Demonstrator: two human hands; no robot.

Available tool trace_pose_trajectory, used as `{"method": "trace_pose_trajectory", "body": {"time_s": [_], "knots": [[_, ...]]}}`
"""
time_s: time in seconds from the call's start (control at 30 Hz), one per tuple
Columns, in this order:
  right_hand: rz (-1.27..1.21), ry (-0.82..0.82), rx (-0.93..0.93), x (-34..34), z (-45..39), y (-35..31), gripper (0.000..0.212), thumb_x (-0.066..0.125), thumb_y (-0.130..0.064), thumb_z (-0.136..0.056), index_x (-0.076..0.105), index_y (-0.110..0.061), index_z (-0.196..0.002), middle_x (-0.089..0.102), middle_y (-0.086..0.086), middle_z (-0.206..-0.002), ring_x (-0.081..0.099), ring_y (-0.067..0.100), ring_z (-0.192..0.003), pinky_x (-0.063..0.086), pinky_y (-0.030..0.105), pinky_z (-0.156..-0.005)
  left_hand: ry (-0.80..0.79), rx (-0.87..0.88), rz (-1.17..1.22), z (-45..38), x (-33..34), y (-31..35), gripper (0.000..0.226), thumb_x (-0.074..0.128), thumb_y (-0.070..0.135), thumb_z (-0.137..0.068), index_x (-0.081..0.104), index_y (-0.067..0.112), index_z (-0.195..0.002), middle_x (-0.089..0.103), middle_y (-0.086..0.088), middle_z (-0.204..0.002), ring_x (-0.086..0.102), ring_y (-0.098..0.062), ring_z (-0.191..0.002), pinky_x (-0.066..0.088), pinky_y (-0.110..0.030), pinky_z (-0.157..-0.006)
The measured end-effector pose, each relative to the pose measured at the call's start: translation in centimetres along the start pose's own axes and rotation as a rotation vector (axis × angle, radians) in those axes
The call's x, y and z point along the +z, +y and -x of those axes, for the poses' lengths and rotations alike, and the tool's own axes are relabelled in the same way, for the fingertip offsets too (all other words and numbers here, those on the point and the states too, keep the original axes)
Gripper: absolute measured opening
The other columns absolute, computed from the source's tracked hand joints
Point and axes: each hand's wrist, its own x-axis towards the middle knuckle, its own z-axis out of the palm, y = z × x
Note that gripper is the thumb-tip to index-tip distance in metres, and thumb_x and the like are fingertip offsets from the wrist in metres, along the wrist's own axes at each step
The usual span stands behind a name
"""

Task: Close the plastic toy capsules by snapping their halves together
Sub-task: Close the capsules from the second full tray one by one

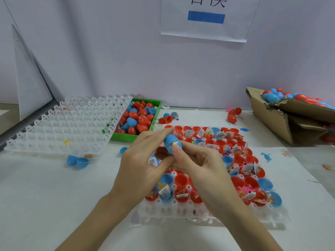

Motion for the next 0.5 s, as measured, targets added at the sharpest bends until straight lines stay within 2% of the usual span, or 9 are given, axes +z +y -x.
{"method": "trace_pose_trajectory", "body": {"time_s": [0.2, 0.4, 0.5], "knots": [[0.108, 0.000, -0.029, 0.23, 0.07, -0.08, 0.022, 0.057, -0.027, -0.103, 0.074, -0.026, -0.118, 0.079, -0.008, -0.104, 0.074, 0.011, -0.103, 0.057, 0.022, -0.090, -0.025, 0.034, -0.002, 0.27, 0.38, -0.24, 0.046, 0.073, 0.015, -0.091, 0.064, 0.005, -0.135, 0.069, -0.002, -0.121, 0.062, -0.011, -0.118, 0.046, -0.015, -0.102], [0.124, 0.012, -0.069, 0.63, 0.20, -0.12, 0.019, 0.057, -0.028, -0.103, 0.074, -0.036, -0.105, 0.079, -0.005, -0.098, 0.075, 0.015, -0.098, 0.059, 0.024, -0.088, -0.032, 0.086, -0.120, 0.39, 0.56, -0.32, 0.042, 0.066, 0.016, -0.097, 0.064, -0.006, -0.133, 0.070, -0.011, -0.119, 0.064, -0.023, -0.113, 0.055, -0.032, -0.097], [0.113, 0.012, -0.078, 0.80, 0.24, -0.20, 0.019, 0.058, -0.026, -0.103, 0.072, -0.037, -0.105, 0.079, -0.008, -0.099, 0.075, 0.011, -0.098, 0.058, 0.020, -0.085, -0.025, 0.093, -0.154, 0.32, 0.25, -0.02, 0.043, 0.063, 0.020, -0.097, 0.066, -0.007, -0.131, 0.072, -0.012, -0.115, 0.066, -0.023, -0.110, 0.055, -0.027, -0.096]]}}
